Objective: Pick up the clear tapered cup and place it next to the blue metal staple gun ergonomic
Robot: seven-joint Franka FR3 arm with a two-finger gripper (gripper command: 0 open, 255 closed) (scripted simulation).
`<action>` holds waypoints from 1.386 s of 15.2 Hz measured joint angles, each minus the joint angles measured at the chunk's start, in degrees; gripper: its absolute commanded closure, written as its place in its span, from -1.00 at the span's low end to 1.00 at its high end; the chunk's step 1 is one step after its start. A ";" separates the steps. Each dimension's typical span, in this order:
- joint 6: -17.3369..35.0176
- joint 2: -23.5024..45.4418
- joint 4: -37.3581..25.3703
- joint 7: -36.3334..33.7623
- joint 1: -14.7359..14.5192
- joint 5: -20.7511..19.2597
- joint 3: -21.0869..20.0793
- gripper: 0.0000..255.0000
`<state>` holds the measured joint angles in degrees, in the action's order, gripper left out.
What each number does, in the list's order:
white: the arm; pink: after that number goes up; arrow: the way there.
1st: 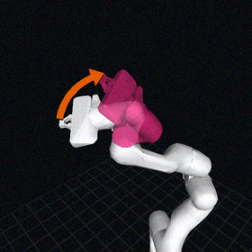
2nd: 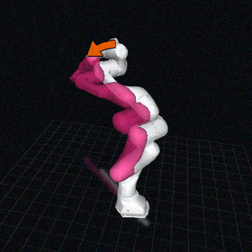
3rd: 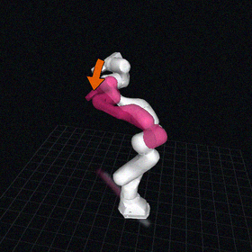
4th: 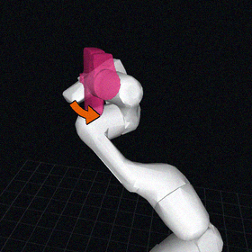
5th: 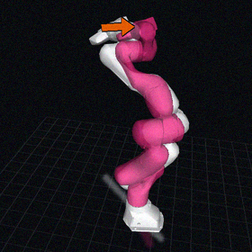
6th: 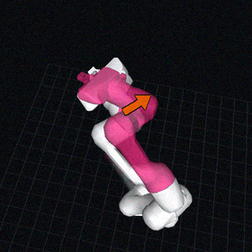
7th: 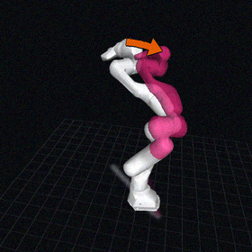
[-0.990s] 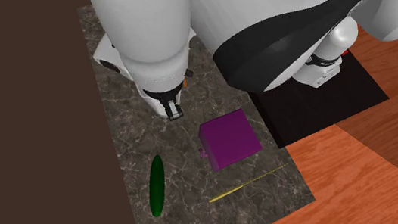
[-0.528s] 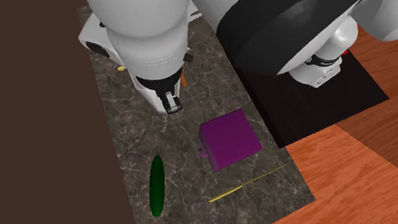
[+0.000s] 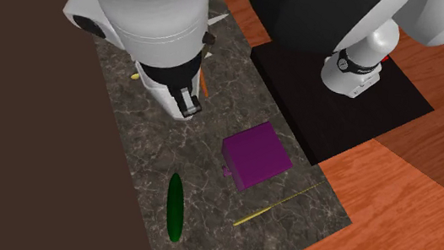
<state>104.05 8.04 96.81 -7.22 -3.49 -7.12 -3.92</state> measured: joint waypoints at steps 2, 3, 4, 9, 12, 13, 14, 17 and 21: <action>0.56 -2.16 2.55 1.46 0.88 0.20 0.62 1.00; 1.19 -3.64 4.58 2.16 1.32 0.27 0.95 1.00; 1.54 -4.88 6.04 3.21 1.90 0.34 1.44 1.00; 3.43 -10.21 12.60 8.66 4.71 0.41 4.14 1.00; 4.13 -13.24 15.91 12.35 6.56 0.20 6.17 1.00; 4.81 -14.39 17.42 13.64 7.16 0.11 6.87 1.00; 4.86 -15.11 18.15 14.71 7.69 -0.01 7.51 1.00; 5.60 -17.70 21.12 18.56 9.57 -0.55 9.87 1.00; 6.33 -19.93 23.50 23.49 11.85 -1.32 12.92 1.00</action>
<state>110.38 -11.89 120.30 16.27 8.36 -8.44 9.00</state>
